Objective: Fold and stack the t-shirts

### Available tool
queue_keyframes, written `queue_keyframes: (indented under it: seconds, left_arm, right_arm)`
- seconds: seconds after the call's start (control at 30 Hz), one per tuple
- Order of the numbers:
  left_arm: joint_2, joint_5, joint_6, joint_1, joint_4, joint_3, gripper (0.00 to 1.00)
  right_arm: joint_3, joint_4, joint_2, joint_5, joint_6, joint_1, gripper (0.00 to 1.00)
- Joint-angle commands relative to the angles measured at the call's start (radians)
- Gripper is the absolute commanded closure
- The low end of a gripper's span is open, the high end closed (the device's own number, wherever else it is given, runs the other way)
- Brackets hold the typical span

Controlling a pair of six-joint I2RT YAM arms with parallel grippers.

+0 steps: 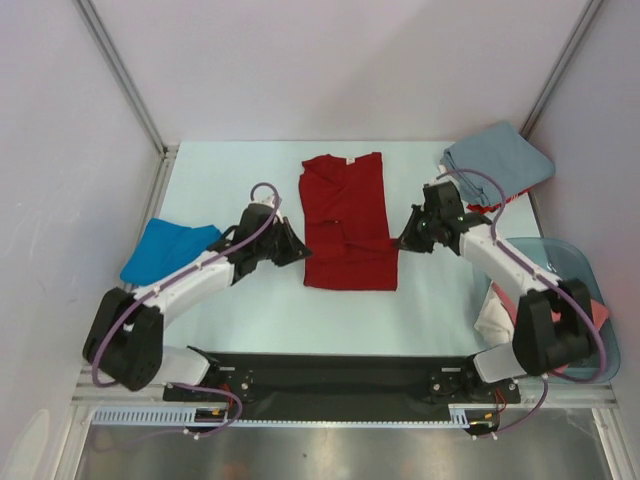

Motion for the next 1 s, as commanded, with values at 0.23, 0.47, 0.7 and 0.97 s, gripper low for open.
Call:
queue_keyframes:
  seconds: [0.23, 0.47, 0.7, 0.97]
  left_arm:
    - [0.305, 0.031, 0.04, 0.09, 0.052, 0.271, 1.0]
    - [0.387, 0.032, 0.054, 0.132, 0.027, 0.355, 0.99]
    - [0.474, 0.051, 0.061, 0.155, -0.007, 0.466, 1.0]
    - [0.606, 0.103, 0.083, 0.199, 0.027, 0.584, 0.01]
  right_arm:
    - [0.336, 0.04, 0.35, -0.051, -0.075, -0.058, 1.0]
    - [0.476, 0.014, 0.479, -0.065, -0.082, -0.075, 1.0]
    - [0.561, 0.017, 0.557, -0.086, -0.083, -0.094, 1.0]
    - [0.663, 0.023, 0.64, -0.057, -0.092, -0.118, 0.23]
